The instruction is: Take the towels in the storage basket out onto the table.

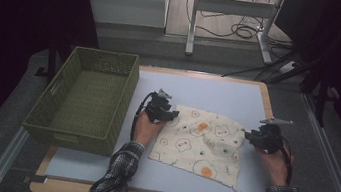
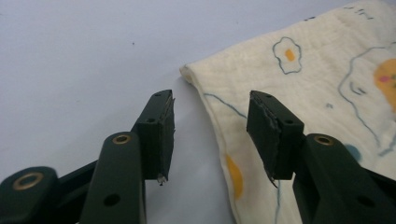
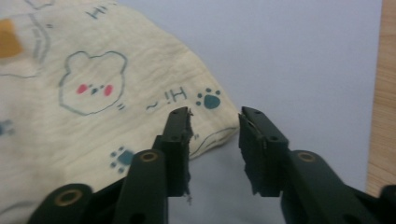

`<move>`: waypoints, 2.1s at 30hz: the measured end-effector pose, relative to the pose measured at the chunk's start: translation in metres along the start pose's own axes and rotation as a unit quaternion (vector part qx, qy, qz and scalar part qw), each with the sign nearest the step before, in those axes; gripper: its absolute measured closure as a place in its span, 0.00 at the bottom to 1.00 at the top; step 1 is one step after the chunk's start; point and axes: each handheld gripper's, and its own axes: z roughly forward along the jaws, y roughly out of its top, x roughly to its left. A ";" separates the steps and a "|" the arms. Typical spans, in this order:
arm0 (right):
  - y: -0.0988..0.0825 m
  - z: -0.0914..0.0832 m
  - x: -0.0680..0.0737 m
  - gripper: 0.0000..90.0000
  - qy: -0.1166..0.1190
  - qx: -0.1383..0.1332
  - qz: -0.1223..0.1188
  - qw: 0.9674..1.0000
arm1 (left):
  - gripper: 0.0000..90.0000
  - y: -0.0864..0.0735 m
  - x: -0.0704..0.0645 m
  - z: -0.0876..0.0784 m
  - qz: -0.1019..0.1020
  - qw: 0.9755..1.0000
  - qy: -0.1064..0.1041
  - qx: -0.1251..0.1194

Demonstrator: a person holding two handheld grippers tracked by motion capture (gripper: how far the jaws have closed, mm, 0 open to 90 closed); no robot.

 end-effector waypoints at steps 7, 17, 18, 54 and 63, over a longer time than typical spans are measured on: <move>0.002 0.014 0.005 0.87 -0.003 0.014 -0.003 1.000 | 0.84 -0.004 -0.010 0.008 0.016 1.000 -0.005 0.000; 0.041 -0.010 0.009 0.96 -0.023 -0.043 -0.027 0.998 | 0.95 0.011 -0.025 -0.046 0.084 0.984 0.076 -0.137; 0.047 -0.011 0.008 0.92 -0.028 -0.055 -0.026 0.998 | 0.86 0.013 -0.022 -0.042 0.069 0.987 0.091 -0.113; -0.059 -0.061 0.069 0.80 0.131 -0.008 -0.079 0.988 | 0.64 -0.102 -0.057 -0.098 0.067 0.997 -0.042 -0.013; -0.090 -0.075 0.092 0.76 0.159 0.007 -0.112 0.981 | 0.64 -0.112 -0.059 -0.097 0.068 0.997 -0.030 -0.005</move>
